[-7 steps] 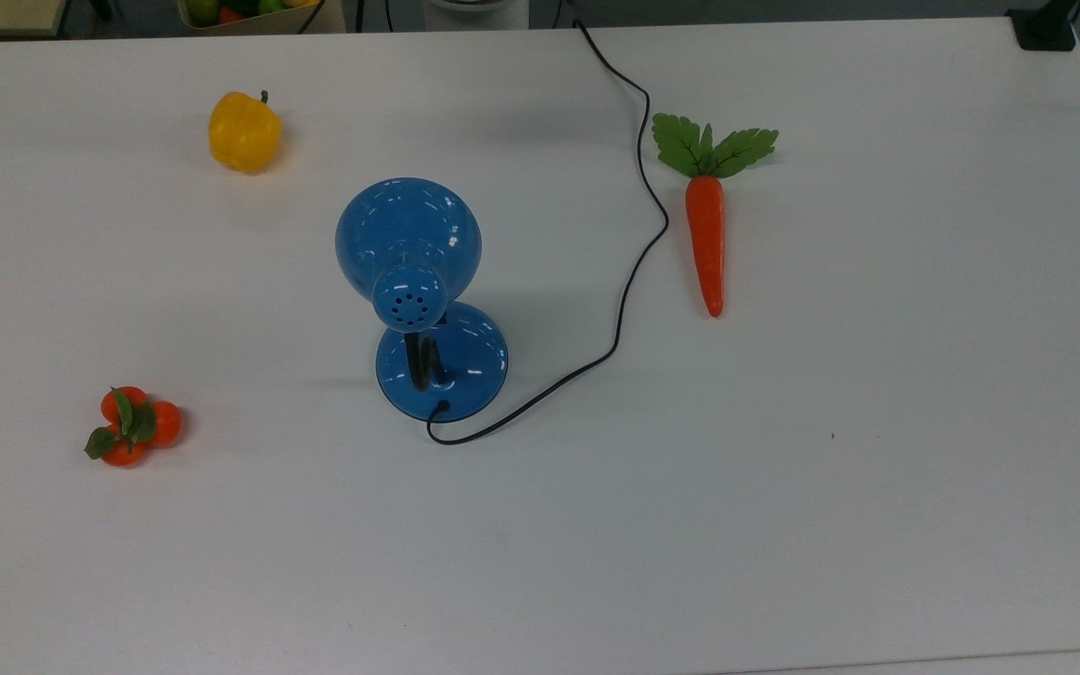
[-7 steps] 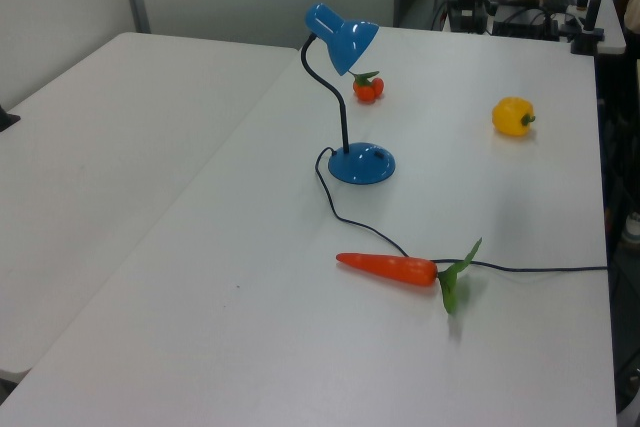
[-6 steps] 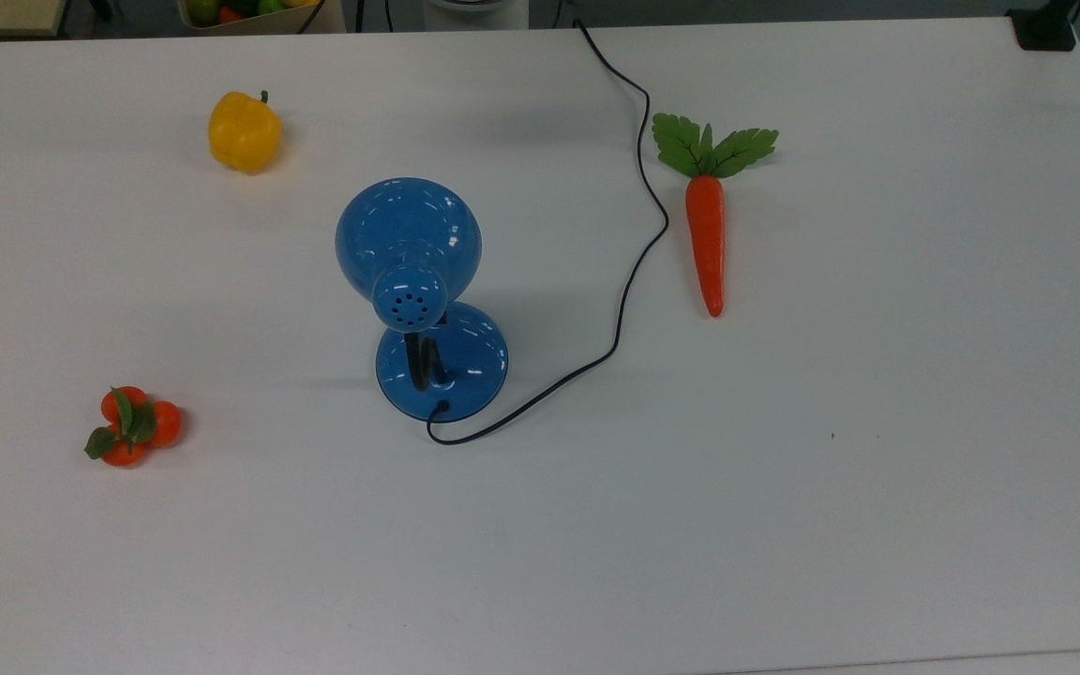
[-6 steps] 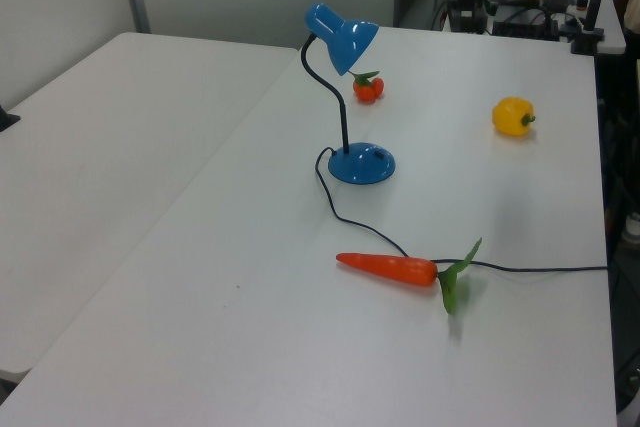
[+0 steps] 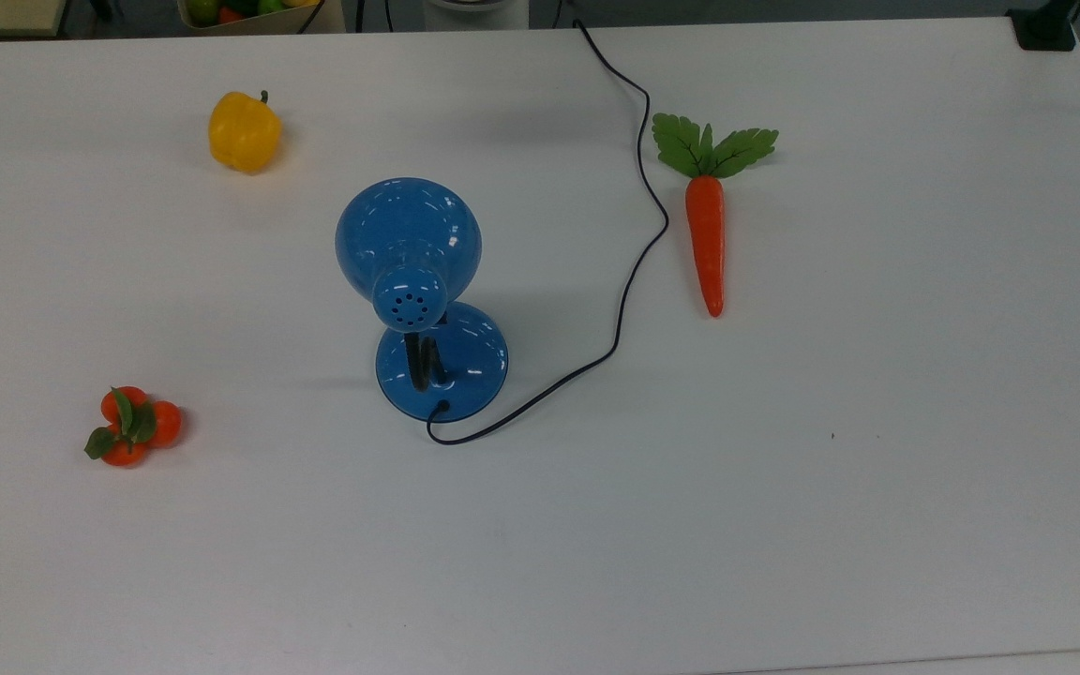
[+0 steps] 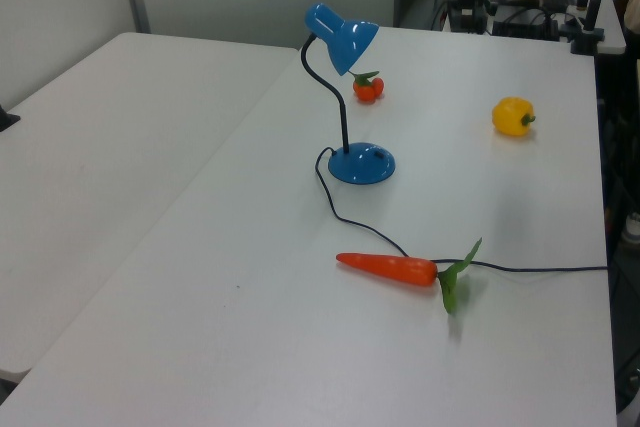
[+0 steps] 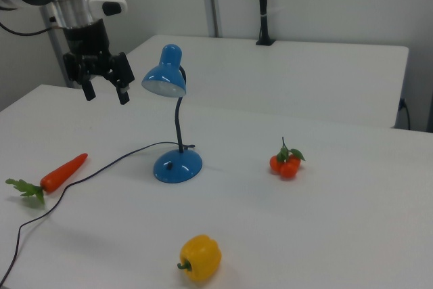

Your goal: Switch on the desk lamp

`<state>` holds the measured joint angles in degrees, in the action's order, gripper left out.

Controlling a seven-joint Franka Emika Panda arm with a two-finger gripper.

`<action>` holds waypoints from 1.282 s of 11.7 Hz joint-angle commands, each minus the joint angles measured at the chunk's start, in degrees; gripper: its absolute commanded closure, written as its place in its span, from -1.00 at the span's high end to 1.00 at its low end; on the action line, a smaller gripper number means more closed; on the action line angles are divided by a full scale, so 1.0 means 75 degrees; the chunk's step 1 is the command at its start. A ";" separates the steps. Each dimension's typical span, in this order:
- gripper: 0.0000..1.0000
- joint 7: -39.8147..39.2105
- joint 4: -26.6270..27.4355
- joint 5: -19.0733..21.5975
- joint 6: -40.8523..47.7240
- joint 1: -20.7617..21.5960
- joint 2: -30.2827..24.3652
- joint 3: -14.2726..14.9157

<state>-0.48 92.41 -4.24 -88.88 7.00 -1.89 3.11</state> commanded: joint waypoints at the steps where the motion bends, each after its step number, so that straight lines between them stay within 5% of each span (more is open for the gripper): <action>1: 1.00 0.0157 -0.0028 0.0015 0.0096 0.0040 -0.0030 0.0042; 8: 0.91 0.0157 -0.0028 0.0027 0.0143 0.0039 -0.0041 0.0042; 10: 0.25 0.0052 -0.0016 0.0027 0.0108 0.0039 -0.0041 0.0042; 11: -0.38 0.0040 -0.0016 0.0027 0.0097 0.0028 -0.0018 0.0042; 12: -0.76 0.0029 -0.0016 0.0027 0.0085 0.0028 -0.0018 0.0042; 13: -1.00 0.0028 -0.0016 0.0015 0.0085 0.0028 -0.0018 0.0042; 15: -1.00 0.0028 -0.0016 0.0027 0.0085 0.0028 -0.0018 0.0042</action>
<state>-0.46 92.41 -4.24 -88.88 7.00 -1.89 3.12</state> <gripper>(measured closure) 0.692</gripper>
